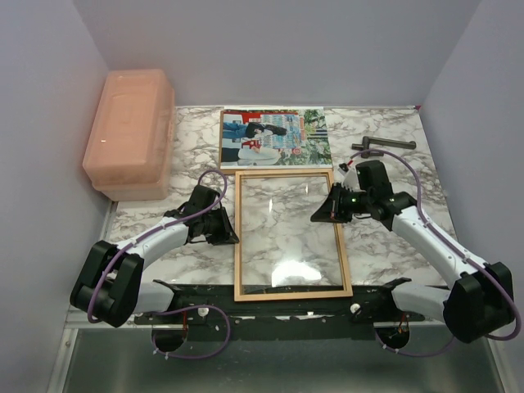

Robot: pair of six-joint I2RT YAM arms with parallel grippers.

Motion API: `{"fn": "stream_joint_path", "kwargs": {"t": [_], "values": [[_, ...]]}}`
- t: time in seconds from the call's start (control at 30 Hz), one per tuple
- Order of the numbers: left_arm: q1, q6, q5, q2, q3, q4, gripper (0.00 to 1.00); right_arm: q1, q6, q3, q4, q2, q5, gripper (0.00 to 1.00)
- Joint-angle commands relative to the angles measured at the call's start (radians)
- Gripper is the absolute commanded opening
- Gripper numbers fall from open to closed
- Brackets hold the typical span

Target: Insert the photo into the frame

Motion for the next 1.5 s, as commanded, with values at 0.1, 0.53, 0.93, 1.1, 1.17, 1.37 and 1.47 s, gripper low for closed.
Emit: {"fn": "stream_joint_path", "kwargs": {"t": [0.1, 0.53, 0.93, 1.1, 1.17, 1.37, 1.47], "values": [[-0.005, 0.045, -0.081, 0.047, -0.047, -0.055, 0.19, 0.015, -0.057, -0.018, -0.062, 0.037, 0.009, 0.00], [-0.005, 0.052, -0.081, 0.053, -0.042, -0.056, 0.19, 0.016, -0.067, -0.021, -0.129, 0.012, 0.068, 0.00], [-0.006, 0.053, -0.079, 0.059, -0.042, -0.051, 0.19, 0.016, -0.075, -0.049, -0.090, 0.039, 0.067, 0.02], [-0.006, 0.055, -0.078, 0.059, -0.041, -0.054, 0.19, 0.016, -0.065, -0.066, -0.016, 0.073, 0.021, 0.07], [-0.007, 0.056, -0.079, 0.058, -0.042, -0.054, 0.19, 0.016, -0.065, -0.066, -0.001, 0.084, 0.020, 0.10], [-0.008, 0.056, -0.079, 0.058, -0.042, -0.057, 0.18, 0.016, -0.075, -0.066, 0.022, 0.109, 0.025, 0.20], [-0.008, 0.056, -0.079, 0.057, -0.042, -0.056, 0.18, 0.016, -0.079, -0.068, 0.029, 0.122, 0.030, 0.27]]}}
